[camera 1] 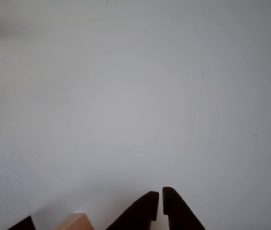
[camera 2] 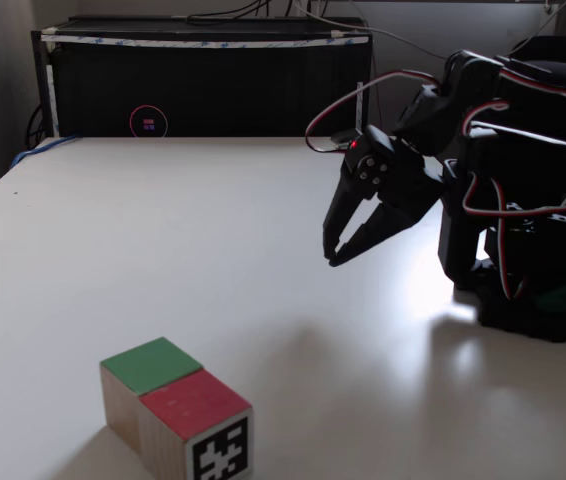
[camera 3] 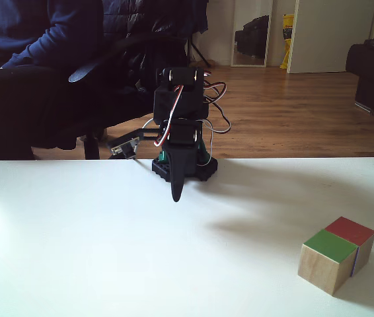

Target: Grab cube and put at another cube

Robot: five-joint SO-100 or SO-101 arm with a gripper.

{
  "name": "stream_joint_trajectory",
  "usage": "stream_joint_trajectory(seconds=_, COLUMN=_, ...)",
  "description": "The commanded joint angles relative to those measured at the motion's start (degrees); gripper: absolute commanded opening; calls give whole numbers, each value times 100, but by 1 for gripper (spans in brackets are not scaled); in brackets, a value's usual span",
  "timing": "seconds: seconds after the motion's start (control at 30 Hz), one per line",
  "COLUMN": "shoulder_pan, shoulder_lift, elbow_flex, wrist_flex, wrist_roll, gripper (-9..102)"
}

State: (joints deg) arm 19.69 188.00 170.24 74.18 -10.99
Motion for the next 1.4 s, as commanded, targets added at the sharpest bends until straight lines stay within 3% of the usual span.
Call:
stream_joint_trajectory(seconds=0.0, shoulder_pan=-211, shoulder_lift=35, elbow_flex=-26, wrist_flex=-9, wrist_roll=554, gripper=0)
stream_joint_trajectory(seconds=0.67, shoulder_pan=-272, shoulder_lift=35, elbow_flex=-18, wrist_flex=-44, wrist_roll=519, gripper=0)
stream_joint_trajectory(seconds=0.8, shoulder_pan=-343, shoulder_lift=44, elbow_flex=35, wrist_flex=-809, wrist_roll=378, gripper=2)
stream_joint_trajectory(seconds=0.87, shoulder_pan=-352, shoulder_lift=44, elbow_flex=-44, wrist_flex=-1230, wrist_roll=334, gripper=8)
stream_joint_trajectory(seconds=1.0, shoulder_pan=-888, shoulder_lift=-123, elbow_flex=-589, wrist_flex=-1424, wrist_roll=35, gripper=9)
stream_joint_trajectory(seconds=1.2, shoulder_pan=-1582, shoulder_lift=-2830, elbow_flex=-2769, wrist_flex=-1345, wrist_roll=-18, gripper=17)
stream_joint_trajectory(seconds=1.37, shoulder_pan=-1670, shoulder_lift=-6144, elbow_flex=-5599, wrist_flex=-316, wrist_roll=-185, gripper=26)
